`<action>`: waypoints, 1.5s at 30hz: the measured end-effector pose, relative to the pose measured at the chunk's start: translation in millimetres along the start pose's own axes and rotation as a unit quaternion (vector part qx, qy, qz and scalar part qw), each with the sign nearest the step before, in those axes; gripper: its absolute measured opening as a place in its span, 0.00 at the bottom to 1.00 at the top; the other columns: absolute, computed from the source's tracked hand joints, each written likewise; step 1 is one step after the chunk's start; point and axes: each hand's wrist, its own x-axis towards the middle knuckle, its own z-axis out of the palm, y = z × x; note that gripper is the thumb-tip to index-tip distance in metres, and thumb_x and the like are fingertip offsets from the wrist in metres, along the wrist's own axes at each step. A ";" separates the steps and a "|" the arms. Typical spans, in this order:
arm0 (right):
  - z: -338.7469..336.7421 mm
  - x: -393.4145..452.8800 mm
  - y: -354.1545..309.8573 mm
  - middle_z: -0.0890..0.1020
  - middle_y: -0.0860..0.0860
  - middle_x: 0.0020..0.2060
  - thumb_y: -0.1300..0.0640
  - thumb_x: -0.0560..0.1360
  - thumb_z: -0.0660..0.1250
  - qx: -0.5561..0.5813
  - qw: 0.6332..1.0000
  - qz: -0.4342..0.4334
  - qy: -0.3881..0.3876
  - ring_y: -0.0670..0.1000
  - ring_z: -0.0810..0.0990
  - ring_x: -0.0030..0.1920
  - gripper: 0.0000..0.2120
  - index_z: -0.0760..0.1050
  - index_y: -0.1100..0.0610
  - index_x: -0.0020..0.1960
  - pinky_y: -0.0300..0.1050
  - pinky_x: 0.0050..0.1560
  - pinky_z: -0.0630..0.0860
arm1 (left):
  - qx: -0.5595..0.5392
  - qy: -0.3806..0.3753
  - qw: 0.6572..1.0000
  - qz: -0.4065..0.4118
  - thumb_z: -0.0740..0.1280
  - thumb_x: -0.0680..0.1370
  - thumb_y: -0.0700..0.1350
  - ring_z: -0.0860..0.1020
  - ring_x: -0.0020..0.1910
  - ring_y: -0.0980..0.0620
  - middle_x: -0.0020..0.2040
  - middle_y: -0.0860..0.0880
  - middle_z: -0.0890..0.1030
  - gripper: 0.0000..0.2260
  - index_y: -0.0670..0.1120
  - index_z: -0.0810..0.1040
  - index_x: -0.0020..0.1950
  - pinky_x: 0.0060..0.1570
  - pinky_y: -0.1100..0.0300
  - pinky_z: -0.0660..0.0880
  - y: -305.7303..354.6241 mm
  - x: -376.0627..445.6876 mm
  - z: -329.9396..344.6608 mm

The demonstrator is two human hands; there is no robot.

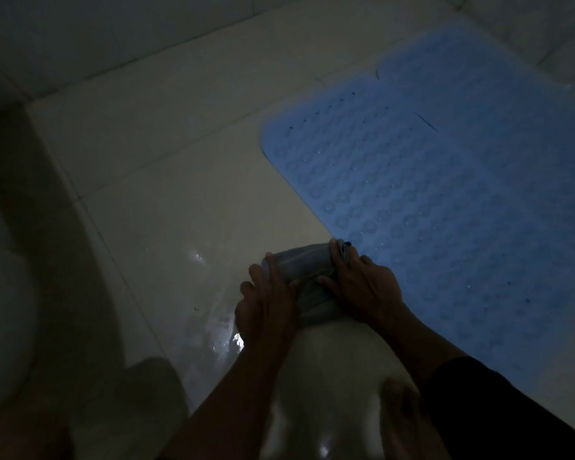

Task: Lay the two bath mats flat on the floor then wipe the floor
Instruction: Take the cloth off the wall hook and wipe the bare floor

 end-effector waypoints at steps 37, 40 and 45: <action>-33.2 203.8 -30.5 0.82 0.55 0.54 0.36 0.74 0.51 0.094 0.985 -0.058 0.132 0.55 0.81 0.40 0.34 0.76 0.57 0.67 0.45 0.28 0.75 | 0.023 -0.072 0.978 -0.196 0.51 0.81 0.63 0.75 0.56 0.42 0.65 0.46 0.65 0.31 0.47 0.50 0.78 0.51 0.49 0.74 -10.2 184.2 -62.3; -40.9 218.0 -39.1 0.81 0.56 0.55 0.36 0.74 0.59 0.095 0.985 -0.041 0.139 0.55 0.81 0.42 0.32 0.74 0.57 0.68 0.47 0.28 0.76 | 0.022 -0.063 0.981 -0.182 0.51 0.81 0.63 0.75 0.57 0.41 0.67 0.46 0.64 0.31 0.47 0.50 0.79 0.51 0.48 0.73 -20.0 206.6 -69.1; -54.5 254.2 -54.7 0.81 0.56 0.56 0.37 0.76 0.60 0.060 0.988 -0.040 0.138 0.54 0.80 0.41 0.32 0.73 0.58 0.70 0.43 0.26 0.72 | 0.000 -0.050 0.984 -0.170 0.51 0.81 0.63 0.74 0.58 0.40 0.68 0.44 0.65 0.31 0.46 0.51 0.79 0.52 0.48 0.73 -42.0 251.9 -78.3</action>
